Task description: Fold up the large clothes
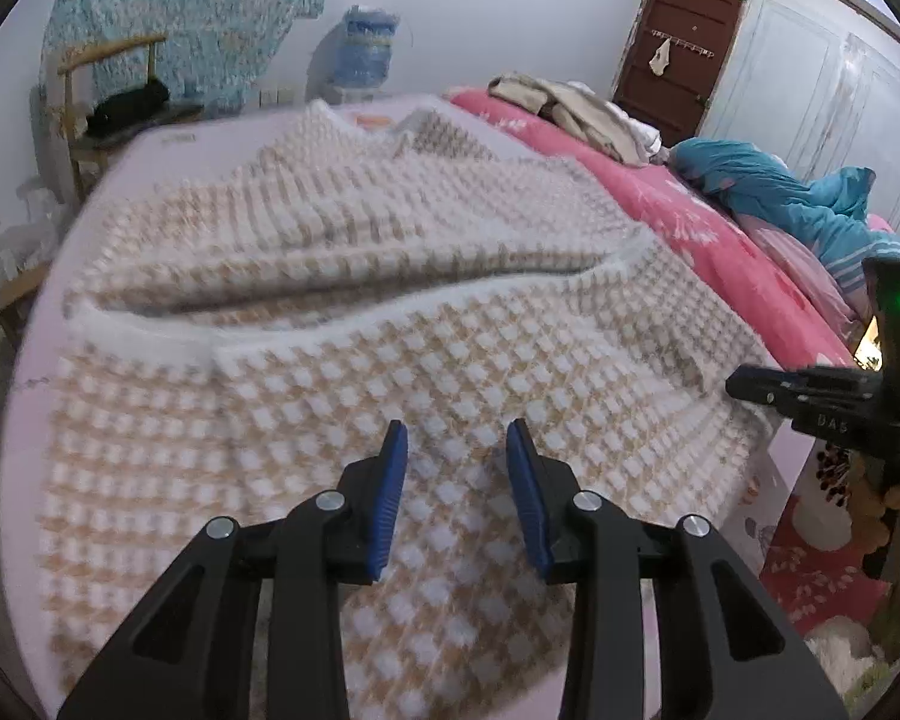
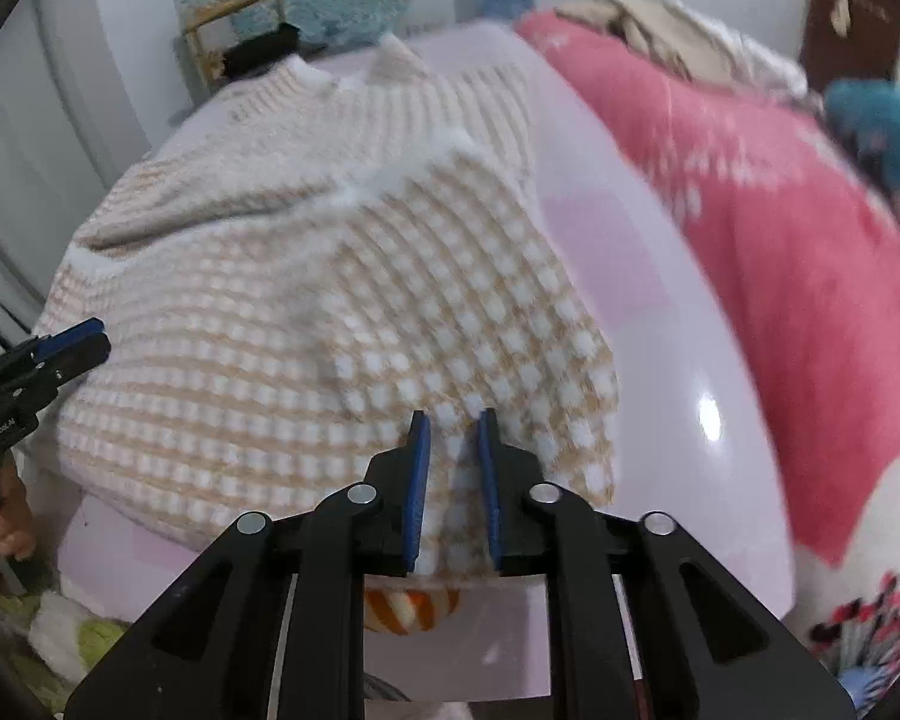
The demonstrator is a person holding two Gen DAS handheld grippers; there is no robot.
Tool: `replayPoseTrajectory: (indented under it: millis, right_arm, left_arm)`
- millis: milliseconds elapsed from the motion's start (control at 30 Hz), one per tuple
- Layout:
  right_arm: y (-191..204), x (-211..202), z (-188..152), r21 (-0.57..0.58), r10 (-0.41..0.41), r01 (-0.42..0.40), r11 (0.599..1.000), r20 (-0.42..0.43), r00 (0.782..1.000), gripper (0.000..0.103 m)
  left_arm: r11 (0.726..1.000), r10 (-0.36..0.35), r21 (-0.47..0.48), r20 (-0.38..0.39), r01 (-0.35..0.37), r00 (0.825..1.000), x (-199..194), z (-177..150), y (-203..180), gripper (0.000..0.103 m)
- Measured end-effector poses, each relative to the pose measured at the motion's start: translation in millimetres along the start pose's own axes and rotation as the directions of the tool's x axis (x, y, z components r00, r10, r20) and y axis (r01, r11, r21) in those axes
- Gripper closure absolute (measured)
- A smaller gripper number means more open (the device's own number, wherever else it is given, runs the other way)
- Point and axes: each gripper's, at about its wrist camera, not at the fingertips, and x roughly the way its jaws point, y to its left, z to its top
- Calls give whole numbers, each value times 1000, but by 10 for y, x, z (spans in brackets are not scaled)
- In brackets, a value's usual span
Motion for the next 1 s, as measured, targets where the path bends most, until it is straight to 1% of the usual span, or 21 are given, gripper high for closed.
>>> replayPoseTrajectory:
  millis: [33,67,100,133,167,200,267,300,367,433,500,567,633,667,733,767,800,833,867,933,1000]
  right_arm:
    - [73,-42,14,-10,19,-19,1000,11,1000,84]
    - [147,-110,22,-26,51,-50,998,26,998,80]
    - [224,-170,23,-41,82,-81,996,38,996,74]
    - [301,-212,14,-57,119,-116,992,47,992,71]
    - [393,-219,23,-73,156,-152,986,51,986,67]
    - [507,-223,12,-96,197,-192,977,52,979,65]
    - [653,-178,-49,-140,235,-228,964,35,971,63]
    - [746,-95,-81,-158,236,-232,960,8,972,63]
    - [858,169,-159,-169,209,-217,961,-66,976,63]
    - [899,203,-190,-168,208,-213,962,-51,977,62]
    - [897,162,-131,-163,205,-214,963,-72,976,62]
    - [899,94,-81,-158,204,-213,964,-74,976,62]
    - [965,-49,-22,-181,230,-233,956,-34,973,62]
    - [1013,-81,-13,-192,256,-254,948,-16,967,62]
    - [1130,-98,-6,-224,288,-279,934,7,958,61]
    - [1210,-57,-21,-249,281,-272,930,2,960,61]
    - [1294,50,-52,-277,253,-251,928,-27,967,61]
    - [1340,152,-86,-293,224,-229,928,-51,973,61]
    - [1362,208,-120,-308,212,-213,927,-38,977,61]
    - [1345,164,-97,-321,210,-212,923,-42,977,61]
    - [1294,99,-22,-293,224,-229,928,-50,973,61]
  left_arm:
    - [1000,-19,16,18,19,1000,-99,-5,-26,69]
    - [998,-47,33,20,46,999,-183,-26,-59,69]
    - [997,-69,44,12,68,998,-225,-45,-88,69]
    - [993,-97,65,-13,97,995,-272,-93,-150,69]
    - [991,-100,81,-36,103,994,-287,-143,-198,69]
    - [991,-84,100,-73,91,994,-272,-229,-257,69]
    - [993,-24,116,-106,37,994,-202,-350,-300,68]
    - [995,5,101,-132,9,991,-138,-414,-298,68]
    - [998,11,66,-131,-2,991,-99,-477,-295,68]
    - [997,26,77,-121,-17,992,-92,-513,-327,67]
    - [997,33,76,-120,-24,992,-170,-505,-363,67]
    - [995,47,87,-87,-39,995,-307,-494,-372,67]
    - [993,71,96,-59,-65,996,-450,-535,-366,67]
    - [992,95,94,-66,-89,993,-460,-566,-325,67]
    - [984,163,88,-126,-152,979,-332,-696,-221,68]
    - [986,160,76,-129,-151,979,-289,-735,-167,67]
    - [988,146,60,-104,-141,984,-295,-751,-124,67]
    - [989,144,56,-106,-139,984,-292,-754,-122,67]
    - [988,146,59,-109,-140,983,-308,-752,-130,67]
    - [989,145,59,-110,-139,983,-375,-719,-144,67]
    - [984,176,48,-58,-174,983,-545,-670,-71,67]
